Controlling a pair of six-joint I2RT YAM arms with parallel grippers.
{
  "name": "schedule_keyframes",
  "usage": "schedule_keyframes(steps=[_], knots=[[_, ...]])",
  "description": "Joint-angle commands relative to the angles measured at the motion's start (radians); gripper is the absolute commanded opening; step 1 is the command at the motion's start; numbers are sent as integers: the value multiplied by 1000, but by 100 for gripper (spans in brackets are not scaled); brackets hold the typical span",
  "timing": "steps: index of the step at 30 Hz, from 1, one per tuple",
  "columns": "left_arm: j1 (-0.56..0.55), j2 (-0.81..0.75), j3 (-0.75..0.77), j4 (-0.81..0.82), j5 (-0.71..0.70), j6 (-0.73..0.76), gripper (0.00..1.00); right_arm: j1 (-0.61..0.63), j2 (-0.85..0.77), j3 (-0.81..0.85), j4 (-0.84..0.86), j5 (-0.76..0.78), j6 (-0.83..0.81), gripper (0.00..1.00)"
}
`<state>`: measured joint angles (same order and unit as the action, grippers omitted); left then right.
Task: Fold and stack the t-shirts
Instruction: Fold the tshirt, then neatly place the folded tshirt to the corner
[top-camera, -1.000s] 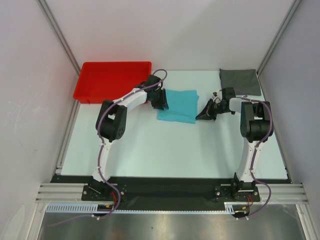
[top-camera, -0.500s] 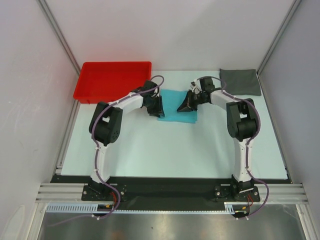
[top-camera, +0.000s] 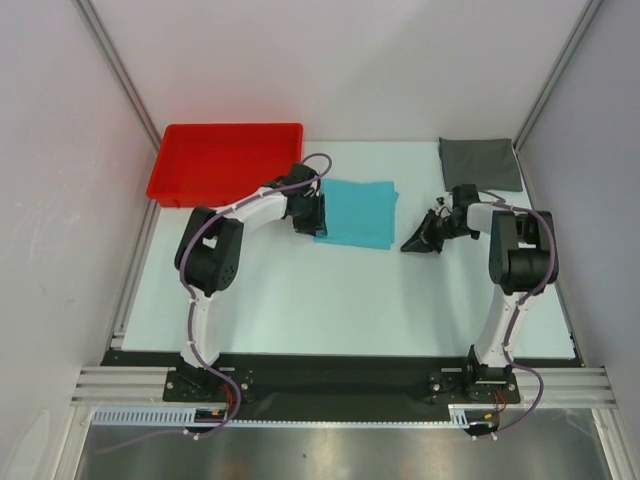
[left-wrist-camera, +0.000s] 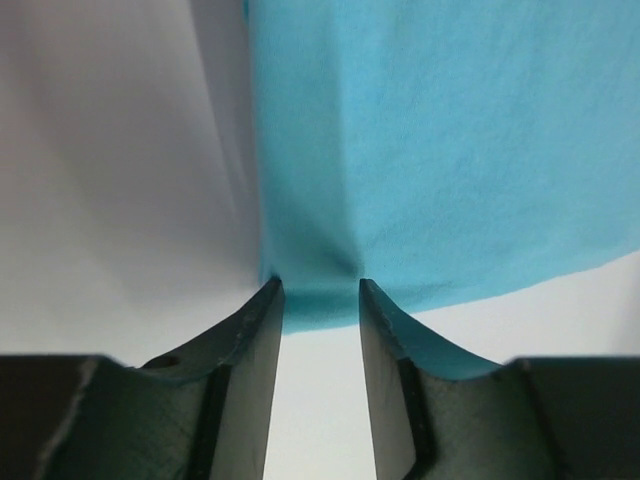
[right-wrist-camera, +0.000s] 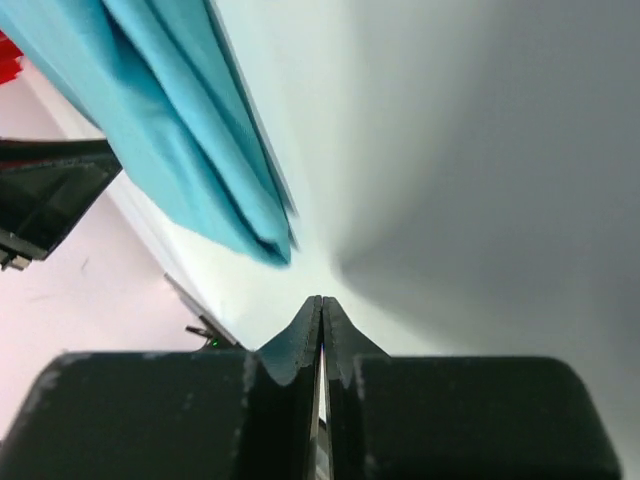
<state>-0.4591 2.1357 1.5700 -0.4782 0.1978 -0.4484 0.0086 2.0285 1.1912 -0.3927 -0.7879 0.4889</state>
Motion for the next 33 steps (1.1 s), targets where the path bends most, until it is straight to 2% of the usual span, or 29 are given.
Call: schedule_keyframes(steps=[1,4,6,7,11,12,16,23,33], knots=[[-33,-114,-18,-95,-126,88,43,-1,-148,2,-138,114,-85,6],[-81,-164,-18,-102,-175,111,49,-1,-224,7,-215,200,-111,9],[-139,-191,-11,-99,-243,142,55,-1,-254,13,-241,234,-110,18],[-188,-195,-10,-91,-270,160,56,1,-258,21,-245,258,-111,26],[-334,-166,10,-37,-418,308,60,-44,-264,44,-259,283,-92,45],[-361,-154,18,-30,-495,338,60,-53,-264,47,-258,285,-85,47],[-498,-70,61,9,-638,495,61,-119,-286,61,-258,273,-70,57],[-618,36,59,147,-771,658,57,-194,-301,79,-270,225,-81,60],[-625,211,217,155,-825,754,48,-200,-324,47,-250,210,-85,61]])
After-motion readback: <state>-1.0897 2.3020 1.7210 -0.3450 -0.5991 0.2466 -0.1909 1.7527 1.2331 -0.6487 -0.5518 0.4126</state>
